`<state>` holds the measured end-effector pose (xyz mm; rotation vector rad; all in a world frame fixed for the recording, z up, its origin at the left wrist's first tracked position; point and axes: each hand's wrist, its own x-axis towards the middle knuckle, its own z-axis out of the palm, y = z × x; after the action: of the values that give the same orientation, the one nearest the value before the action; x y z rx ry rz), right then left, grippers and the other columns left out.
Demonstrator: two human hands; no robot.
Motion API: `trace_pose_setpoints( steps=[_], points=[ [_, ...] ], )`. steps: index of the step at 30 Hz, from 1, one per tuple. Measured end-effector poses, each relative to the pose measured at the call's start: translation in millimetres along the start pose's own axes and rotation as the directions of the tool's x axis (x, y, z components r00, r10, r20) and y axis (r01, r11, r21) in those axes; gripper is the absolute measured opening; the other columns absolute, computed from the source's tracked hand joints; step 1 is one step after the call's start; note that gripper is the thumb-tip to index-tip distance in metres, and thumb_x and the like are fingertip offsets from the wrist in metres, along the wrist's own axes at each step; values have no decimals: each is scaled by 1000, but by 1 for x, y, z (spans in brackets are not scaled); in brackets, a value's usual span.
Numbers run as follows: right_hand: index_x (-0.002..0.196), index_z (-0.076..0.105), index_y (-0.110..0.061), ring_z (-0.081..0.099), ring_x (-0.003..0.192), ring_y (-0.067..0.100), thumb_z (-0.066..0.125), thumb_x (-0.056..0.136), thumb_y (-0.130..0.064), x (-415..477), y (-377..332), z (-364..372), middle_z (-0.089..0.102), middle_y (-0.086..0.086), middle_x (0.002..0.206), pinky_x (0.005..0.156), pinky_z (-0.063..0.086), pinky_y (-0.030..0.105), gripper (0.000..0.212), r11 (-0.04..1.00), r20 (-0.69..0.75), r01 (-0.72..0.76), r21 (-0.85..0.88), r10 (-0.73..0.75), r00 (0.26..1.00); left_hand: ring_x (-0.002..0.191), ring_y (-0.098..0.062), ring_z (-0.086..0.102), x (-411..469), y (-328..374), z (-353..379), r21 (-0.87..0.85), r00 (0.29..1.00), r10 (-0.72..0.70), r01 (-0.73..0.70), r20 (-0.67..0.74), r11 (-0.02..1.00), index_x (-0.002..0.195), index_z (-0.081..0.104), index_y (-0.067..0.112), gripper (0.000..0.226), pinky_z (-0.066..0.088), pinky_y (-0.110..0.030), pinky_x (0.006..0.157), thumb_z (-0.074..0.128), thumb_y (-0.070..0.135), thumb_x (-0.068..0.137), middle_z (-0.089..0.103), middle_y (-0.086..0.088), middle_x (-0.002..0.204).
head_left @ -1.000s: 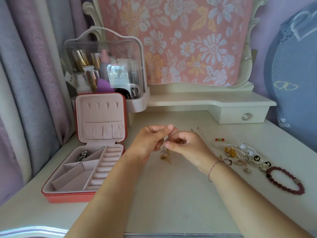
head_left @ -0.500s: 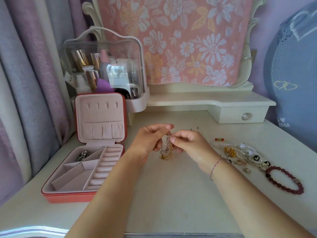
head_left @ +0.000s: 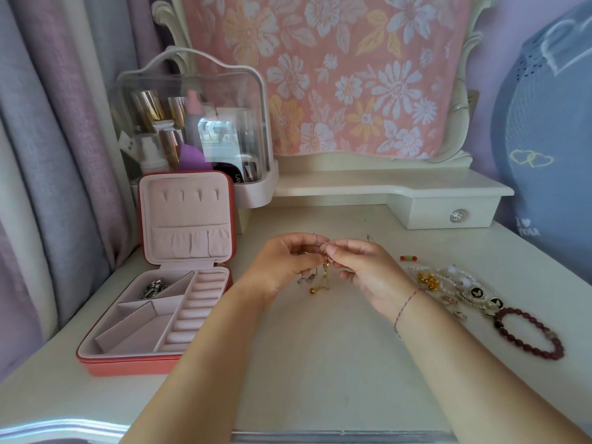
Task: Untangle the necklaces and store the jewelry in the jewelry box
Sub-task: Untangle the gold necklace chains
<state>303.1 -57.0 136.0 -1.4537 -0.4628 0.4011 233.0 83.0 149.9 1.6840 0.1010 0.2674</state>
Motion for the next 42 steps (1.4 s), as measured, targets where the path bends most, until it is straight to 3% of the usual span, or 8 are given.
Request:
trace_pose_setpoints(
  steps=[7,10,13,17,27,31,36,42],
  points=[
    [84,70,-17,57,69,10,63,91,-11,1,0,0,67,-5,73,63,42,22,11,1000,-23,-15,11,15,1000,56,-3,55,-1,0,0,-9,1000,-2,2,7,1000,106,68,6,26,45,-14,55,64,-8,85,67,-7,83],
    [85,68,-16,58,71,9,67,88,-17,-2,-3,-2,66,-4,74,65,44,20,3,994,-55,29,-103,-35,998,61,-8,54,0,-1,-1,9,1000,-1,1,-25,1000,105,69,9,26,46,-15,56,66,-7,84,66,-6,80],
    [88,68,-15,57,70,4,74,81,-16,-5,-3,-3,64,-3,78,68,48,18,9,953,-14,108,-282,-117,993,61,-10,53,0,-1,-1,30,999,-5,7,-41,1000,105,69,9,26,46,-15,57,67,-6,84,66,-5,78],
    [83,66,-17,52,59,-3,76,77,-9,-4,0,1,62,-4,75,59,44,9,14,867,9,189,-461,-208,978,57,-8,52,1,-1,-1,33,998,-11,12,-57,999,107,68,8,26,46,-15,57,67,-6,84,65,-4,75],
    [75,73,-19,51,57,-2,68,80,-9,-4,1,-2,64,-10,67,56,38,8,12,776,-24,216,-593,-285,958,55,-7,55,2,-5,2,205,998,23,-12,-53,979,110,66,7,30,48,-15,58,67,-7,84,63,-1,74],
    [72,74,-17,53,59,-3,73,80,-14,-3,1,-4,67,-9,68,57,39,8,9,839,-59,179,-515,-243,968,51,-3,53,3,-7,3,330,997,52,-31,-56,943,110,66,8,33,46,-16,58,65,-9,82,62,1,74],
    [79,66,-18,59,69,7,64,89,-12,-2,-6,-7,65,-4,74,65,42,17,12,986,-113,20,-166,-40,993,50,-2,49,3,-7,3,417,996,77,-47,-54,908,110,67,16,36,42,-13,56,65,-6,81,61,6,76],
    [83,62,-10,65,72,18,57,91,-4,-2,-10,-10,68,6,77,74,50,29,11,964,-60,-110,241,128,990,55,-2,51,-1,1,4,267,999,0,13,-49,964,93,70,18,25,40,-11,54,57,-3,86,61,3,76]
  ],
)
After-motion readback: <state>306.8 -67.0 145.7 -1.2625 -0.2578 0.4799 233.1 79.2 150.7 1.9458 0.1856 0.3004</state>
